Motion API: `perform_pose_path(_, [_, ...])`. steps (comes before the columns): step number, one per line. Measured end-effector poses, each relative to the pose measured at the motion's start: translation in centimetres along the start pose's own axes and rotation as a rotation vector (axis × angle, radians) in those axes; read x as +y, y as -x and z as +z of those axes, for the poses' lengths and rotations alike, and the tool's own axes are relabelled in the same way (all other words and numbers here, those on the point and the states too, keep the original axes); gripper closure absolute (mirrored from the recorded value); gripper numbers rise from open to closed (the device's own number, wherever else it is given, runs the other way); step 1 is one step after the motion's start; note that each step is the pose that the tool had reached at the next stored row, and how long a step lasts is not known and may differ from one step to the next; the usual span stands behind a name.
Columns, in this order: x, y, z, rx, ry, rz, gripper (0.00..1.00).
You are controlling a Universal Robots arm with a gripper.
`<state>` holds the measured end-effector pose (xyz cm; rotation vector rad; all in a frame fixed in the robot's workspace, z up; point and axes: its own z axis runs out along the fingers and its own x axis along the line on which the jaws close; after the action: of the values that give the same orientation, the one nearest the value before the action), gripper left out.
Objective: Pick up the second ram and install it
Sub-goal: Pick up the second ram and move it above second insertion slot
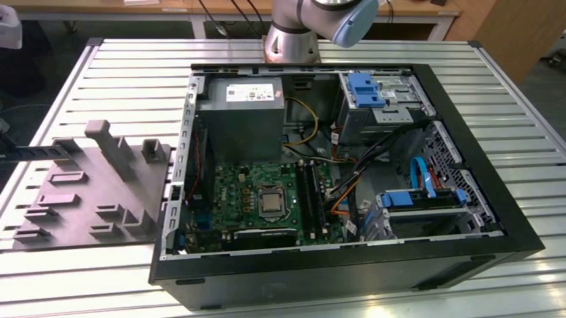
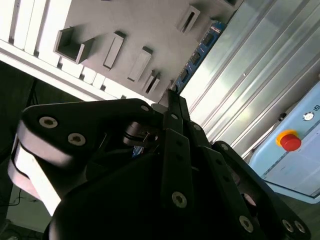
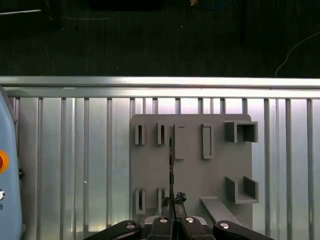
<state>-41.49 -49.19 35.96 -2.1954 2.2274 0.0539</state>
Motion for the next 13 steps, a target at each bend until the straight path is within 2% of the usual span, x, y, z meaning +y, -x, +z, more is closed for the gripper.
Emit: perform_pose_path(13, [0.02, 0.04, -1.08, -0.0006, -0.0002, 0.008, 0.89])
